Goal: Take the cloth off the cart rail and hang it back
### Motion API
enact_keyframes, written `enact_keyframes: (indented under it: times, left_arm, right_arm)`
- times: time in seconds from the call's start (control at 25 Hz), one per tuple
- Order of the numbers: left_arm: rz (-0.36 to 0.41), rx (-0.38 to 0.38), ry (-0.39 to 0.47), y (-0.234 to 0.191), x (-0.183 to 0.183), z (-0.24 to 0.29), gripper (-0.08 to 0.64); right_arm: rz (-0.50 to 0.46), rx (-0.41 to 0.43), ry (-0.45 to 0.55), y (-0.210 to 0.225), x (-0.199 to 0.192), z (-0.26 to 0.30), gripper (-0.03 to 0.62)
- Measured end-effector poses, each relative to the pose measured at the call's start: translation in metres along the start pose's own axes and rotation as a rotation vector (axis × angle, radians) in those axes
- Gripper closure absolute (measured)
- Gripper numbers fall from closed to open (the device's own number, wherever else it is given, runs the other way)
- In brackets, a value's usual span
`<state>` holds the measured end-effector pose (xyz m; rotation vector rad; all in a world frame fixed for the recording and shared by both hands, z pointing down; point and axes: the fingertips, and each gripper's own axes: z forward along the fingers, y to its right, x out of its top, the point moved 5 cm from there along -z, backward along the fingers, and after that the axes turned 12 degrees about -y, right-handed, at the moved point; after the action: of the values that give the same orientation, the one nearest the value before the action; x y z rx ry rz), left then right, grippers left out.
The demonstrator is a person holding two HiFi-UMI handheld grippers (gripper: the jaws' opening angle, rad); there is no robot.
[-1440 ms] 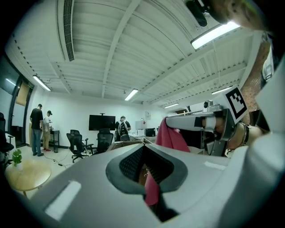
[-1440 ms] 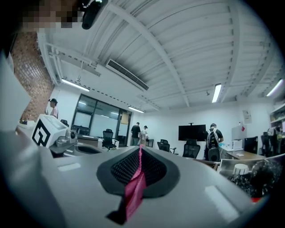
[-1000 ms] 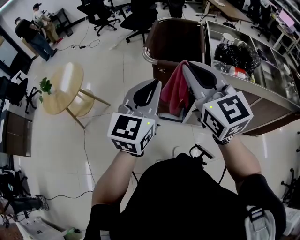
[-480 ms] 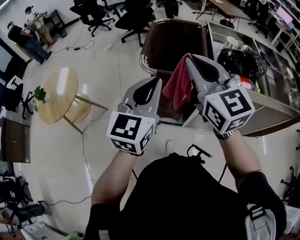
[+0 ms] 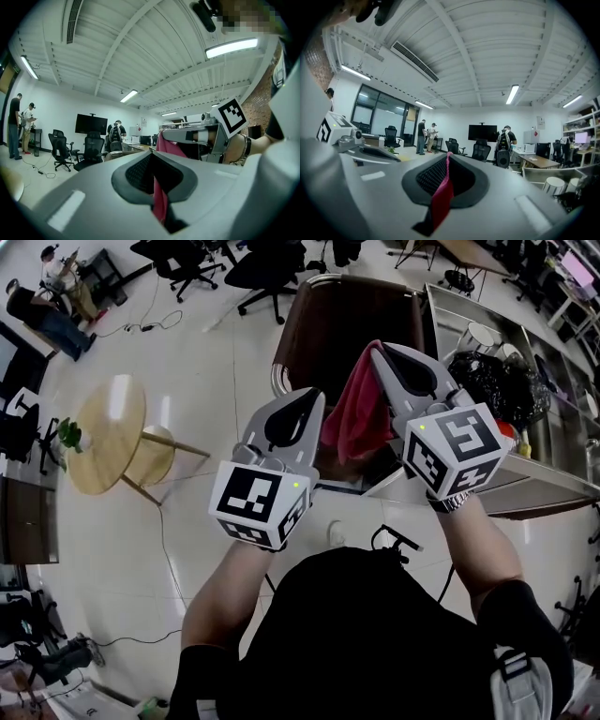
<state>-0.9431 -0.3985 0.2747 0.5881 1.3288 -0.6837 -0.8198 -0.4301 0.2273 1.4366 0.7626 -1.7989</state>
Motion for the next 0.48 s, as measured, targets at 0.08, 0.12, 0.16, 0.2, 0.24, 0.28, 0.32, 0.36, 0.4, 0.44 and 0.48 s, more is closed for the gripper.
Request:
enact_keyframes:
  times: [0.08,0.12,0.16,0.2,0.24,0.28,0.32,0.36,0.4,0.44,0.48]
  left_arm:
    - [-0.008,0.0,-0.008,-0.008,-0.003,0.01,0.558]
    - [-0.014,0.0,-0.014,-0.012,-0.005,0.015,0.558]
    - [-0.018,0.001,-0.019,-0.016,-0.008,0.021,0.558]
    - [-0.021,0.001,-0.023,-0.019,-0.012,0.027,0.558]
    - [-0.024,0.001,-0.026,-0.021,-0.016,0.032,0.558]
    - [-0.027,0.002,-0.029,-0.024,-0.02,0.037,0.558]
    - [-0.03,0.003,-0.032,-0.028,-0.021,0.041,0.558]
    - [-0.033,0.003,-0.034,-0.032,-0.02,0.044,0.558]
    - [-0.036,0.003,-0.037,-0.037,-0.017,0.048,0.558]
    - [-0.039,0.003,-0.039,-0.041,-0.013,0.051,0.558]
    - [-0.04,0.002,-0.04,-0.045,-0.011,0.053,0.558]
  right_arm:
    - [0.014,0.005,-0.016,0.009,-0.004,0.015,0.581]
    - [0.022,0.007,-0.026,0.013,-0.007,0.022,0.581]
    - [0.03,0.006,-0.036,0.019,-0.011,0.028,0.581]
    - [0.036,0.003,-0.046,0.025,-0.017,0.034,0.581]
    - [0.041,-0.001,-0.055,0.03,-0.023,0.04,0.581]
    - [0.046,-0.004,-0.065,0.035,-0.028,0.046,0.581]
    - [0.051,-0.006,-0.074,0.039,-0.031,0.052,0.581]
    - [0.056,-0.007,-0.085,0.043,-0.03,0.059,0.581]
    - [0.062,-0.007,-0.098,0.046,-0.029,0.066,0.581]
    - [0.069,-0.006,-0.115,0.049,-0.028,0.074,0.581]
    - [0.076,0.0,-0.138,0.051,-0.029,0.08,0.581]
